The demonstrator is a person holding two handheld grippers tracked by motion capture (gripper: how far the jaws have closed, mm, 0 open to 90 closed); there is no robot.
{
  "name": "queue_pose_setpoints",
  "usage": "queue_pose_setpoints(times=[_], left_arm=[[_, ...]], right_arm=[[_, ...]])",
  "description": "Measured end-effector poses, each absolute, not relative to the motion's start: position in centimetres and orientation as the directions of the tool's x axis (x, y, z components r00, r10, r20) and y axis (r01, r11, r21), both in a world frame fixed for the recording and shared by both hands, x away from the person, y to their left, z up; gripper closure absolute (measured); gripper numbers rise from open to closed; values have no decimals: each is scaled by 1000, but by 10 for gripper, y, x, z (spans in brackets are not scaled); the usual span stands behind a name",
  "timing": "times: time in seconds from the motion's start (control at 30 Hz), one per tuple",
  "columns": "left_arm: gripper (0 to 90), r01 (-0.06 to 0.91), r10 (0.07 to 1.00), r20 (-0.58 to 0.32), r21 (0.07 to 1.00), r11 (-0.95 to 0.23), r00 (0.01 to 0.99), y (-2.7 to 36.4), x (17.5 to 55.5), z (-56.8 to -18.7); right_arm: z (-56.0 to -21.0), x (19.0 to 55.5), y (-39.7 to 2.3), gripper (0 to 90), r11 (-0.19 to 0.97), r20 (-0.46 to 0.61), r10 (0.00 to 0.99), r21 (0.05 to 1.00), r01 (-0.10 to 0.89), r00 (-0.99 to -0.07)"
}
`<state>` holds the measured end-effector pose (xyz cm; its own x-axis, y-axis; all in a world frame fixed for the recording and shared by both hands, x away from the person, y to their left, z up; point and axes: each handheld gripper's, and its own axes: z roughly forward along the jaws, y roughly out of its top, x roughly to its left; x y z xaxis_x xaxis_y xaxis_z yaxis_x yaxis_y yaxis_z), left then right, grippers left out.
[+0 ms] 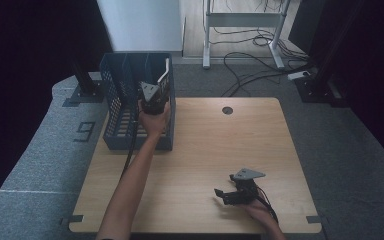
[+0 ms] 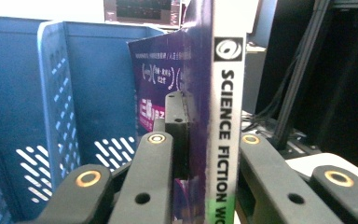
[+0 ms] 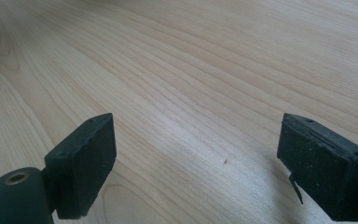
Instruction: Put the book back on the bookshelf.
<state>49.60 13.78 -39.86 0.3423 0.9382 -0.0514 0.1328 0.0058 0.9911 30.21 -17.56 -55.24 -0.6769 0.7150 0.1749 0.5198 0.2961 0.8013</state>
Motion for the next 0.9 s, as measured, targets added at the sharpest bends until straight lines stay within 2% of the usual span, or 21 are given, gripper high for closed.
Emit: queue_pose_setpoints(times=[0.07,0.3,0.37,0.67,0.73,0.83,0.87,0.9], left_arm=[[806,132,937,-34,991,-13,349,137,492,-400],[700,144,922,17,986,-79,386,135,480,-408],[658,148,920,22,985,-87,391,135,479,-408],[583,168,912,28,980,-105,408,138,480,-406],[619,167,913,28,980,-104,407,140,479,-405],[774,176,920,31,979,-107,390,143,479,-402],[774,183,929,31,978,-105,368,144,479,-401],[820,186,932,29,977,-103,361,145,480,-402]], right_arm=[[-553,302,-175,110,299,173,714,801,518,-679],[-552,300,-171,110,311,163,709,801,511,-686],[-552,300,-171,110,313,162,708,800,512,-687],[-552,300,-172,110,315,159,709,800,511,-687],[-552,300,-172,110,316,159,708,800,510,-688],[-552,300,-172,110,316,158,708,801,508,-689],[-552,300,-172,110,316,158,708,801,509,-689],[-552,300,-172,110,316,159,708,800,510,-688]])
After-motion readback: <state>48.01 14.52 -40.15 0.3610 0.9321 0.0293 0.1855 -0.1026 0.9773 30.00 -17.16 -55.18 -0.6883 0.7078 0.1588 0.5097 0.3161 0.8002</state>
